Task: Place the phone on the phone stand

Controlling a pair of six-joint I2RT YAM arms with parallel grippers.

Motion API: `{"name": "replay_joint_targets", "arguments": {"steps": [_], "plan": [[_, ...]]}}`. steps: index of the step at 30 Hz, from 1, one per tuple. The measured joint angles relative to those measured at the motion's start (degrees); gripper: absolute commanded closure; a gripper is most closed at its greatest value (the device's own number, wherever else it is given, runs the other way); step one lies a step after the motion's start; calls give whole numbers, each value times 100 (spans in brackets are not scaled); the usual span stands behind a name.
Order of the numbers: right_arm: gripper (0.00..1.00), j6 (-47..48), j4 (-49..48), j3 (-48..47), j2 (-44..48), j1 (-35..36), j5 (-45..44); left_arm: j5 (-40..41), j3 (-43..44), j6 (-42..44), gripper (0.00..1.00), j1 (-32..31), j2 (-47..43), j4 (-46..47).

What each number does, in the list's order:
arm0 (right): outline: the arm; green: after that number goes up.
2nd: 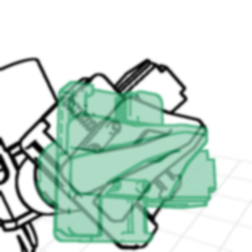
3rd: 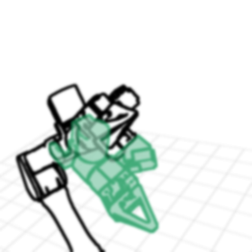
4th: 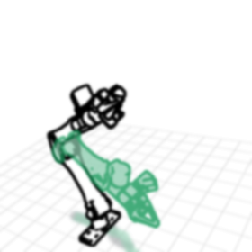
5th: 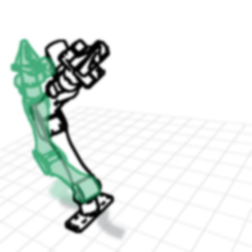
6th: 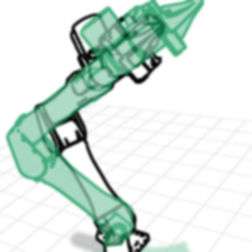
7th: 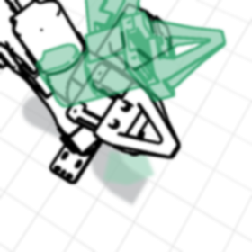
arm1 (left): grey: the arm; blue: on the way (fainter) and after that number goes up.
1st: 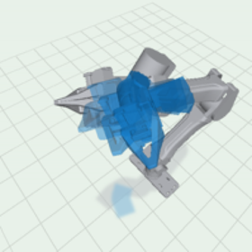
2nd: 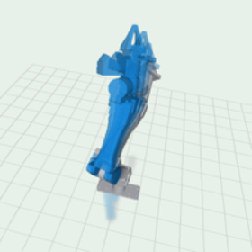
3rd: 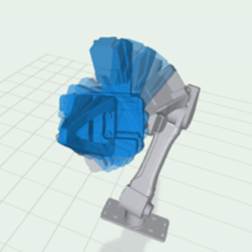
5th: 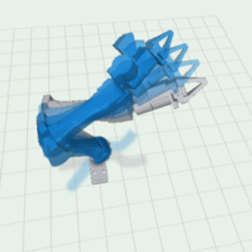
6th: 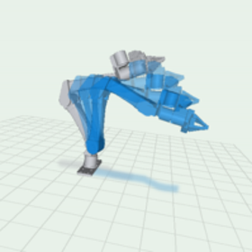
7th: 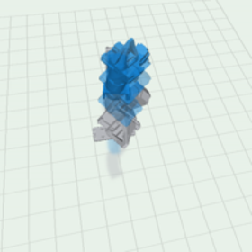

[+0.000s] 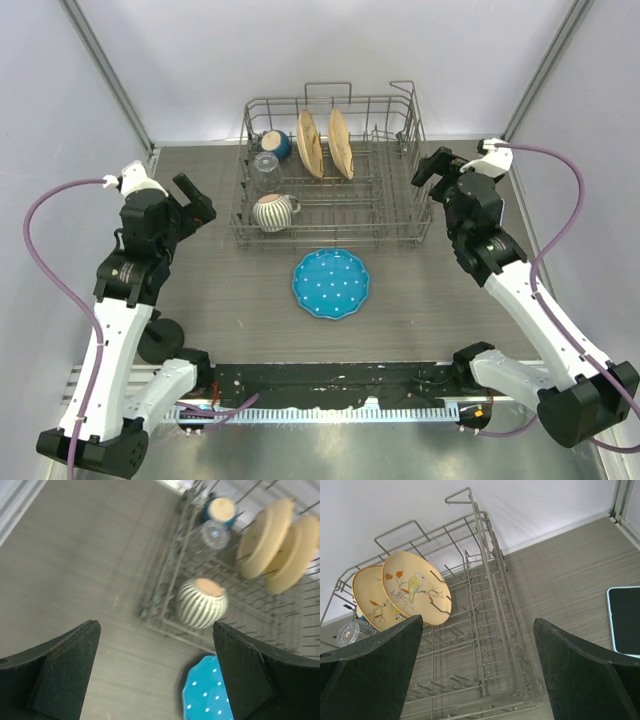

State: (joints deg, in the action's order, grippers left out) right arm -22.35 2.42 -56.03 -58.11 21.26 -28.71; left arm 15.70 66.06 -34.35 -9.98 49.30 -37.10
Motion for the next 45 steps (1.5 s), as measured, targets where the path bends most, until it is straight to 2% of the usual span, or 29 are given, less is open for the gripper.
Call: {"name": "replay_joint_targets", "arguments": {"steps": [8,14,17,20,24,27,34,41,45], "plan": [[2,-232,264,-514,-627,221,11,1141,13,-448,0,13,-44,-1672],[2,-219,321,-756,-1078,468,345,1836,39,-1390,0,20,-129,-3119],[2,-184,332,-815,-1248,597,496,2339,315,-1945,0,24,-44,-3654],[2,-179,352,-815,-1281,673,597,2809,763,-2433,0,24,-107,-3783],[2,-179,348,-815,-1266,704,625,3073,846,-2835,0,24,-479,-3858],[2,-175,348,-815,-1259,704,616,3056,772,-3025,0,26,-682,-3958],[2,-133,343,-815,-1128,704,562,2811,476,-3268,4,26,-420,-4030],[2,-74,339,-813,-1102,704,481,2813,87,-3287,6,149,-540,-4044],[2,-68,328,-811,-1102,704,466,2920,55,-3425,12,225,-649,-4057]]}}
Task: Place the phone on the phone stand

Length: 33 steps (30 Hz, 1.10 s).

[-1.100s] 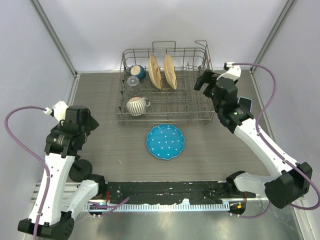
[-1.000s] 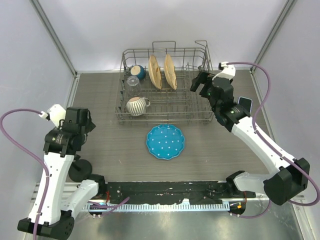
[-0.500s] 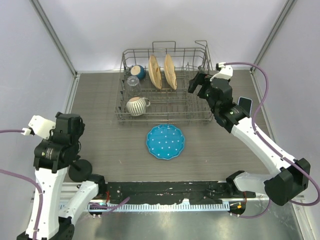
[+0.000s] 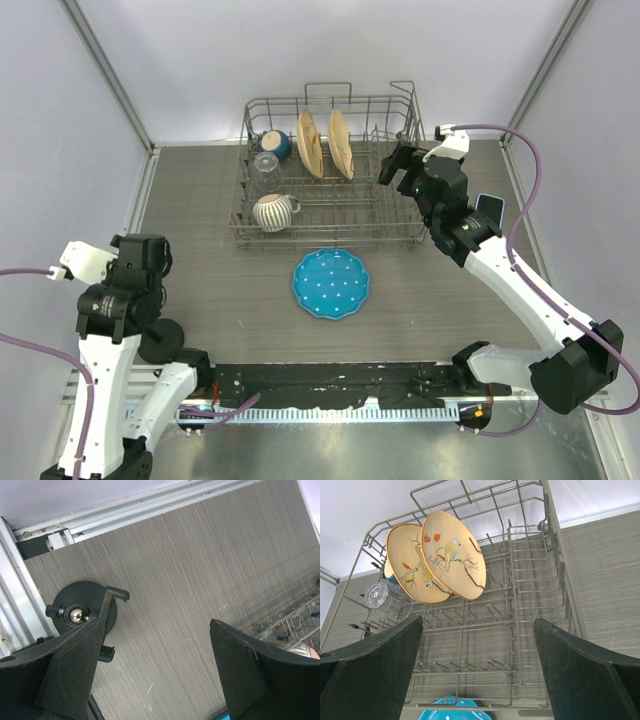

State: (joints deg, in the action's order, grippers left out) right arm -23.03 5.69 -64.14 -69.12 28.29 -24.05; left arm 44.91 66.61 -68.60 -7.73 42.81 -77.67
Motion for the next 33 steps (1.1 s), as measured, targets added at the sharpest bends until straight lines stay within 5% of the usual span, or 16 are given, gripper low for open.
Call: {"name": "replay_joint_targets", "arguments": {"steps": [13,24,27,33], "plan": [[1,61,-33,46,0,0,-160,221,-157,-450,21,129,142,-2],[1,107,-153,107,-31,0,-122,2,-160,-479,15,227,323,-28],[1,122,-382,120,-155,9,459,103,-107,-136,2,251,483,-24],[1,131,-1185,-63,-1032,597,2540,-22,105,761,0,319,833,107]]}}
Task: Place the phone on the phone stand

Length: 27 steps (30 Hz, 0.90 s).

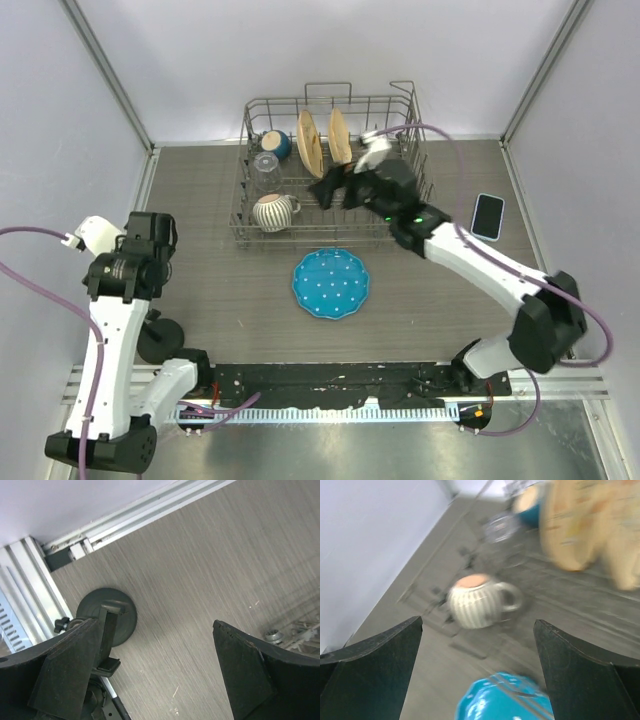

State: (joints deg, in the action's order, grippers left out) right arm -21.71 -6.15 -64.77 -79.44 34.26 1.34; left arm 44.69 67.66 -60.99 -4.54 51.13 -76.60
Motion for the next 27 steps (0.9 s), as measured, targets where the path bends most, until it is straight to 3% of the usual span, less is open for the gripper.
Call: {"name": "replay_joint_targets", "arguments": {"steps": [7,14,21,27], "plan": [[2,76,-922,-616,-1429,1757,1150,-48,824,455,0,7,-337,2],[2,-264,-2293,-962,-2500,2767,1659,-844,1523,584,0,7,-826,-85],[2,-2413,-2949,-2013,-3932,3180,1591,-1891,2347,964,0,4,-1121,-127],[2,-3773,-3200,-2352,-4629,3366,1456,-2481,2177,1158,0,7,-1250,-79]]}}
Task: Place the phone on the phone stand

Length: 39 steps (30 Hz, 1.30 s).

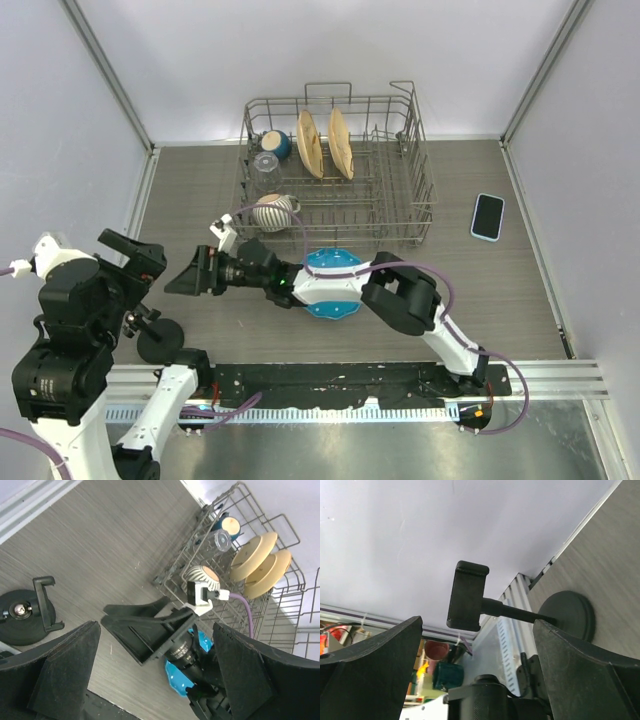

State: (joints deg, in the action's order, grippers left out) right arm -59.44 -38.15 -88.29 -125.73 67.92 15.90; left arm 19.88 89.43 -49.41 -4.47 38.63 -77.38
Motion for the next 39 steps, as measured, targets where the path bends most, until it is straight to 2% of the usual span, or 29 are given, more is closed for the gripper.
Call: {"name": "replay_joint_targets", "arguments": {"steps": [4,9,17,26,32,33,35,36,38,39], "plan": [[4,-470,11,-326,-323,216,-107,-98,-157,136,0,0,-160,-2],[4,-850,-4,-763,-601,446,-79,-101,219,426,0,-2,-337,46],[4,-1143,-39,-1379,-1158,686,-13,-236,417,800,1,0,-1362,592],[17,-1167,87,-1578,-1294,695,-37,-457,321,1051,4,0,-1355,739],[33,-1187,94,-1869,-1473,684,-37,-503,87,1091,5,-2,-1355,769],[40,-1185,94,-1886,-1488,684,-37,-505,46,1091,5,0,-1355,769],[49,-1193,122,-1934,-1545,684,-37,-511,-11,1093,5,0,-1355,772],[60,-1209,153,-1947,-1563,682,-37,-516,-33,1093,6,0,-1355,769],[73,-1266,155,-1969,-1576,654,-17,-518,-63,1091,7,-2,-1355,772],[86,-1259,221,-2002,-1576,647,0,-518,-79,1091,7,0,-1355,769]]}}
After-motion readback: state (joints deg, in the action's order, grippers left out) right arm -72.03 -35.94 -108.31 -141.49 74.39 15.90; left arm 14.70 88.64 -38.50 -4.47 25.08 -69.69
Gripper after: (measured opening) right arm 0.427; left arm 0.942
